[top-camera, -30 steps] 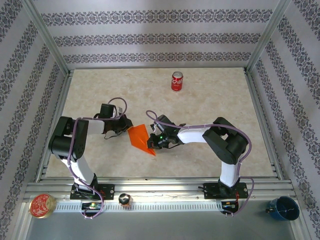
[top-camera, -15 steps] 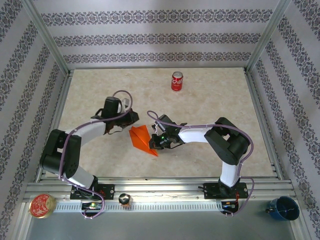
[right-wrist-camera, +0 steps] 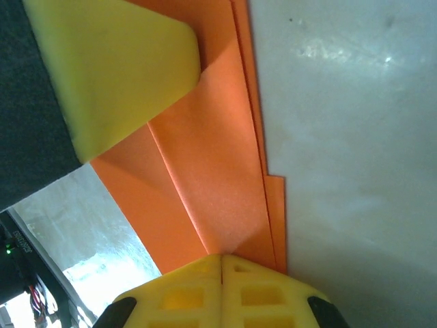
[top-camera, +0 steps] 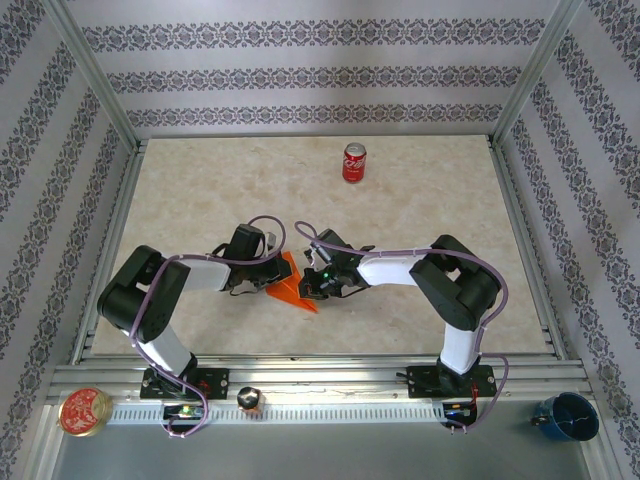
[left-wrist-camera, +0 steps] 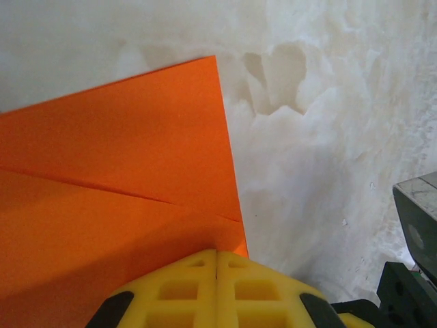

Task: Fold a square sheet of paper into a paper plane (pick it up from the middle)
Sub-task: Fourth fold the wing at the center of the table.

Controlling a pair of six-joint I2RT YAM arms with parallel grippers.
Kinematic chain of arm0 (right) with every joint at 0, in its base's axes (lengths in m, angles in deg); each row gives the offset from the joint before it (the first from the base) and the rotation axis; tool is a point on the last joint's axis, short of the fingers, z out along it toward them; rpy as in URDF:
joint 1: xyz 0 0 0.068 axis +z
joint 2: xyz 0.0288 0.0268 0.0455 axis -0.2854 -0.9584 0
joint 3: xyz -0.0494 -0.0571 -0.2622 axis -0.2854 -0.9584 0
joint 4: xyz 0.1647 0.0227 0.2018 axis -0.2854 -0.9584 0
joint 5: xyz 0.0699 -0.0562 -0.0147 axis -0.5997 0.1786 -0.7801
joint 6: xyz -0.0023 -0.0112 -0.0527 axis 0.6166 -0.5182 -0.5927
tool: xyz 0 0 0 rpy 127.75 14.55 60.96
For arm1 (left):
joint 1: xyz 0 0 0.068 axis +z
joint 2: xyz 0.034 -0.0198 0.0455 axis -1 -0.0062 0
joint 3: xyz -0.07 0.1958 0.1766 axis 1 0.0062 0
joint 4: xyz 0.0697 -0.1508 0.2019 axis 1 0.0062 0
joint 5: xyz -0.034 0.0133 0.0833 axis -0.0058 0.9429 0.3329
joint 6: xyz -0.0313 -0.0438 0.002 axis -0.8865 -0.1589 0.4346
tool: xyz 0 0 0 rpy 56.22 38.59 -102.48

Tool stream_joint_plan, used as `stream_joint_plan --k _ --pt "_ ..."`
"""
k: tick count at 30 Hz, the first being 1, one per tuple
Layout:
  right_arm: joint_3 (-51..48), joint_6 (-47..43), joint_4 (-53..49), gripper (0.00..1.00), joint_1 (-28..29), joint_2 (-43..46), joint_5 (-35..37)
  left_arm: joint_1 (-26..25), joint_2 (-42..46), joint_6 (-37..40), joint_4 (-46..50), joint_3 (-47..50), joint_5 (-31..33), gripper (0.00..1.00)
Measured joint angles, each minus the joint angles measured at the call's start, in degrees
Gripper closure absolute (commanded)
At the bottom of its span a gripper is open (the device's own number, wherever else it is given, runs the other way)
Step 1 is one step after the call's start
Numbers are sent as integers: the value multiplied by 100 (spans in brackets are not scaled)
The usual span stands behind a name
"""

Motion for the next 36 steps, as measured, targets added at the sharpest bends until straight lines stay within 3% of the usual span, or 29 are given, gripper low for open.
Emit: stream_joint_plan --k 9,16,24,36 --pt "470 33 -201 100 2 138 24 0 -68 0 -474 138 -31 100" --pt "822 179 -173 100 -15 -308 -61 35 -46 -17 -549 170 98 100" --pt "144 240 350 100 4 -271 -131 28 -46 -103 -815 291 94 100" --pt "-1145 308 872 97 4 605 -234 28 -17 -192 -1016 417 101 100"
